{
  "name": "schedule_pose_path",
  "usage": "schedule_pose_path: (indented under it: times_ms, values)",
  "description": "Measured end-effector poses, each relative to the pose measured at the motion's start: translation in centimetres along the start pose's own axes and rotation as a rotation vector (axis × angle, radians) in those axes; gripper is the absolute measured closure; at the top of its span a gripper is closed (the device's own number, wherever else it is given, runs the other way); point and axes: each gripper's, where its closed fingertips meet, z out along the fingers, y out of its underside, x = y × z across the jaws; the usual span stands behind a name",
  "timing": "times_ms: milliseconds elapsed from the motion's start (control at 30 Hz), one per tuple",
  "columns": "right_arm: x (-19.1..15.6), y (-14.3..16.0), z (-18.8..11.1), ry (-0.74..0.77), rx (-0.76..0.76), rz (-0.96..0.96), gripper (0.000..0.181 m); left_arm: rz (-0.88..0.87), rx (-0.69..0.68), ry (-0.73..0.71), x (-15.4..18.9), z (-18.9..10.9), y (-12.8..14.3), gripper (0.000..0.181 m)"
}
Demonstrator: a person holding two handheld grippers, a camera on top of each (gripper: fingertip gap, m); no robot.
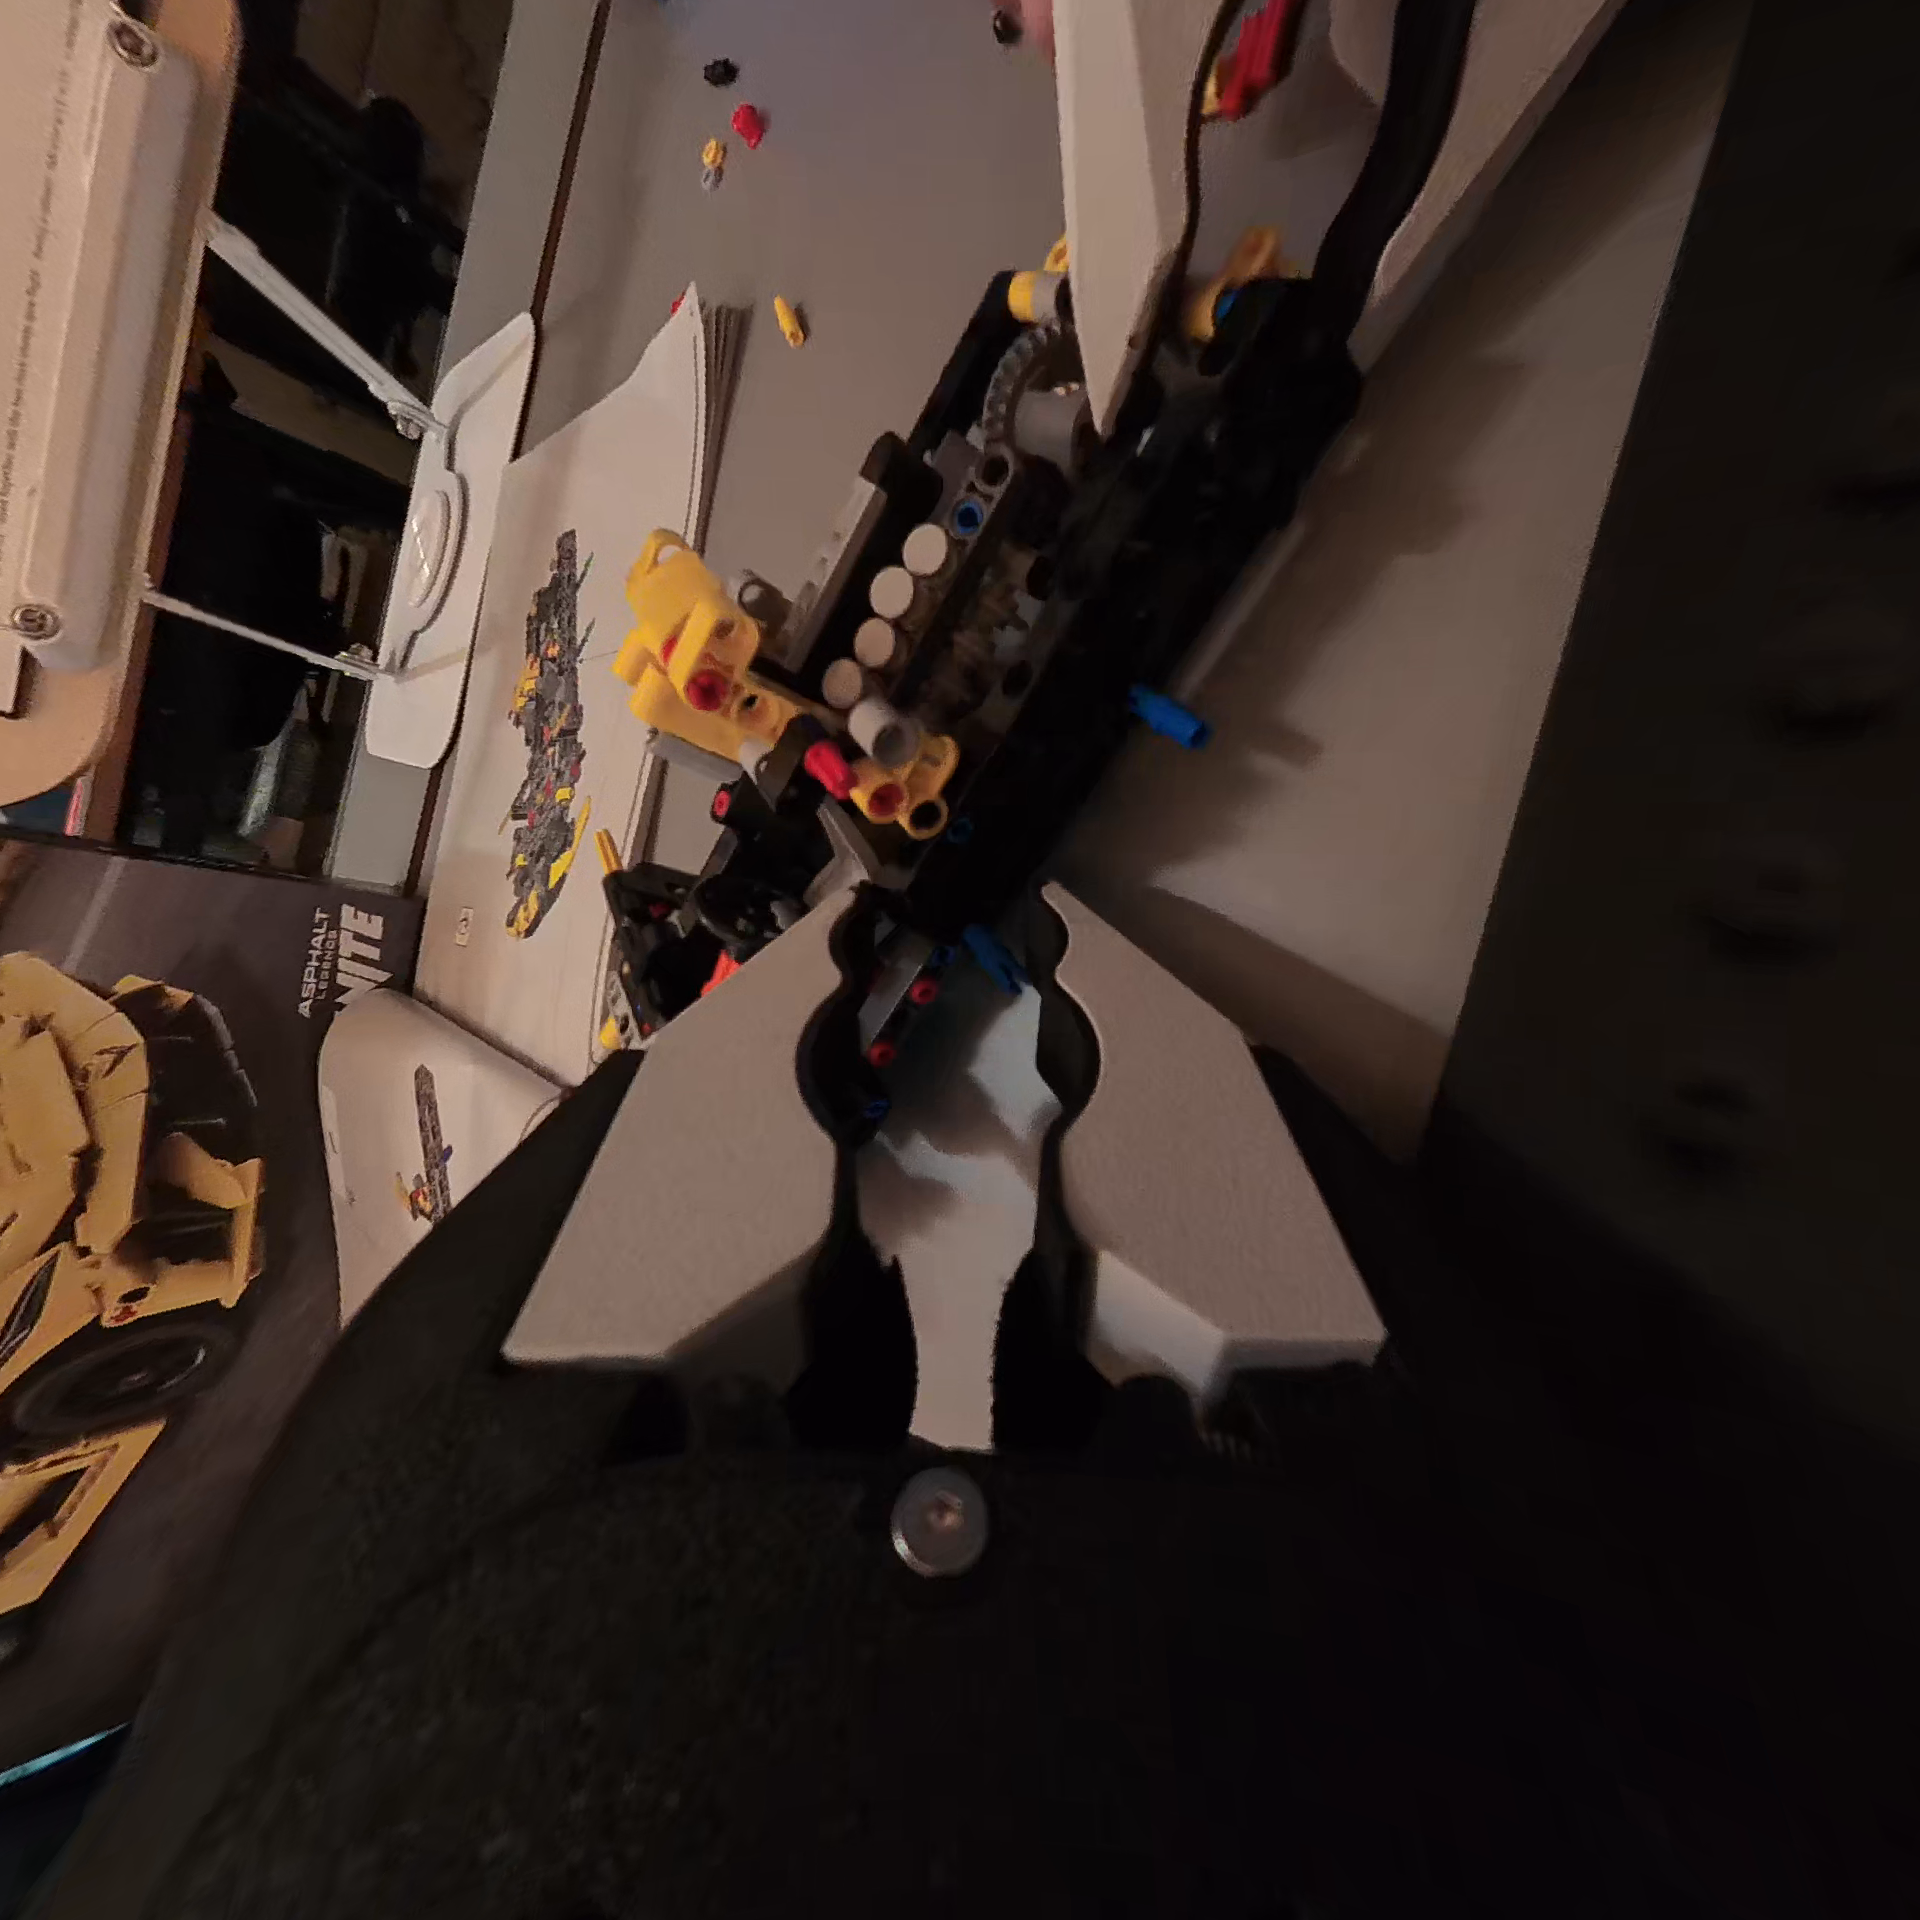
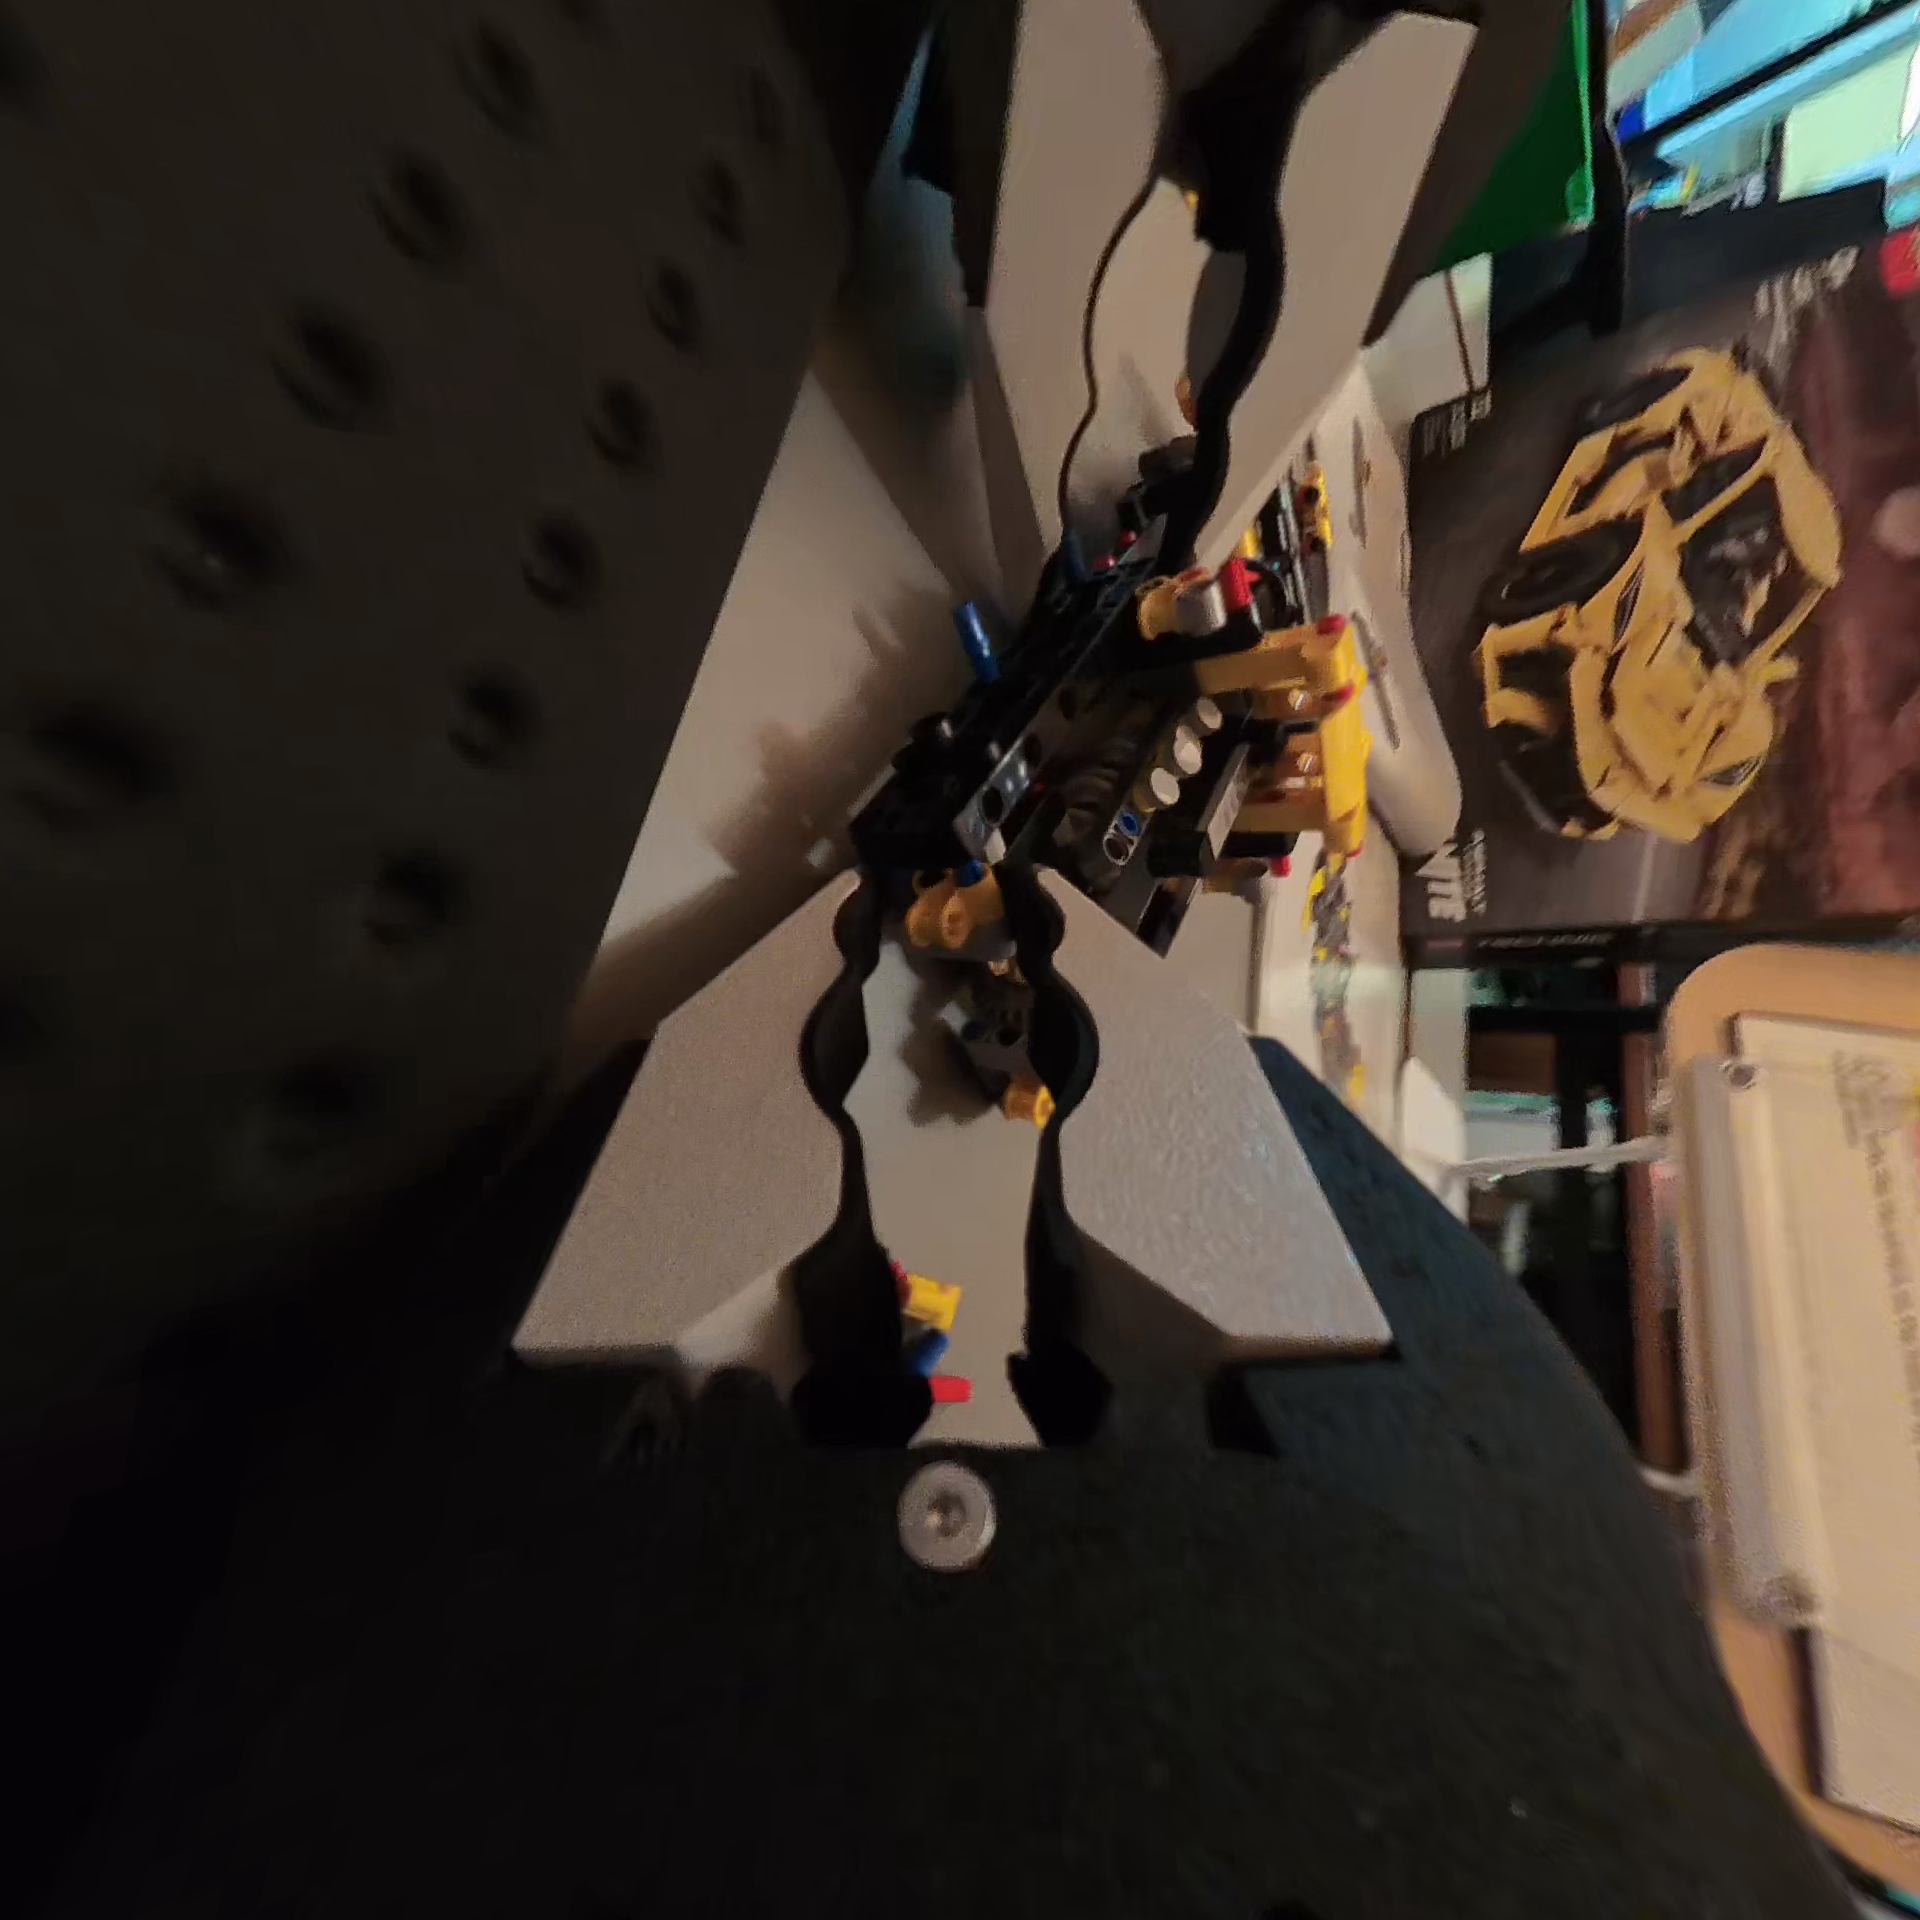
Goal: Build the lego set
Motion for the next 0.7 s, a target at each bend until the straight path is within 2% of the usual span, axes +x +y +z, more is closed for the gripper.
schedule_pose_path:
  times_ms: [167, 233, 300, 400, 500, 533, 600, 700]
  values:
    - [-0.2, 0.3, -1.5, -0.073, 0.005, 0.302, 0.154, -0.04, 0.013, 0.025, -0.1, 0.4, -1.4, 0.152]
    - [-0.1, -0.6, -2.4, -0.102, 0.06, 0.448, 0.139, -0.026, -0.008, 0.03, 0.1, 0.8, -1.3, 0.153]
    - [0.1, -0.9, -2.9, -0.107, 0.104, 0.553, 0.135, -0.017, 0.003, 0.017, 0.2, 1.1, -1.3, 0.153]
    - [0.2, 0.7, -3.1, -0.087, 0.032, 0.654, 0.131, -0.034, -0.001, 0.032, 0.2, 1.1, -1.3, 0.153]
    - [1.2, 1.9, -3.3, -0.064, -0.076, 0.887, 0.109, -0.045, 0.006, 0.042, 0.3, 0.9, -1.3, 0.152]
    - [0.9, 1.8, -3.2, -0.103, -0.11, 0.941, 0.099, -0.053, 0.012, 0.061, 0.5, 0.9, -1.4, 0.152]
    - [0.5, 2.5, -2.9, -0.119, -0.227, 0.98, 0.093, -0.087, 0.042, 0.136, 1.0, 0.3, -1.7, 0.152]
    - [0.2, 2.5, -2.0, -0.138, -0.264, 1.014, 0.089, -0.137, 0.094, 0.299, 1.5, -1.9, -2.4, 0.15]
